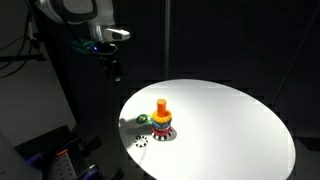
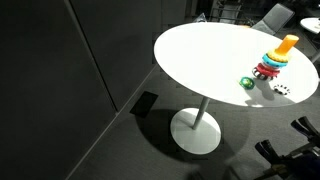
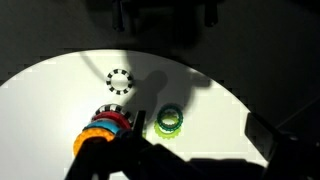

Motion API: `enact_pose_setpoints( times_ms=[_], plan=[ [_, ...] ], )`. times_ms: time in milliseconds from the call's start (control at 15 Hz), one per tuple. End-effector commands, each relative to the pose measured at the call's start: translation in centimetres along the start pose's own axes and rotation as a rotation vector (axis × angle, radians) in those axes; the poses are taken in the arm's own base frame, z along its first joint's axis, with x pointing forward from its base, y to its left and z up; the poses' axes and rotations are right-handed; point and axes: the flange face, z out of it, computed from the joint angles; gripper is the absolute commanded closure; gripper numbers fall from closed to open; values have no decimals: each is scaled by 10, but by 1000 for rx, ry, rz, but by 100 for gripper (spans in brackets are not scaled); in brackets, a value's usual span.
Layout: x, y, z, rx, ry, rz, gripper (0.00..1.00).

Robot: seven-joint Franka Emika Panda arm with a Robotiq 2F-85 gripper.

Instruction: Put the striped ring around the orange rod

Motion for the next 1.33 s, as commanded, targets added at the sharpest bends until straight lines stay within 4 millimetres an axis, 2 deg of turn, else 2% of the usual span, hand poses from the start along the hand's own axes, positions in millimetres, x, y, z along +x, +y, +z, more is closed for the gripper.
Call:
enact_pose_setpoints(
  times_ms=[0,667,933,1267],
  plan=[
    [22,20,14,15,-3,46,0],
    [58,63,93,30,-92,140,0],
    [62,79,124,12,-106,192,0],
    [63,89,155,9,-68,241,0]
  ],
)
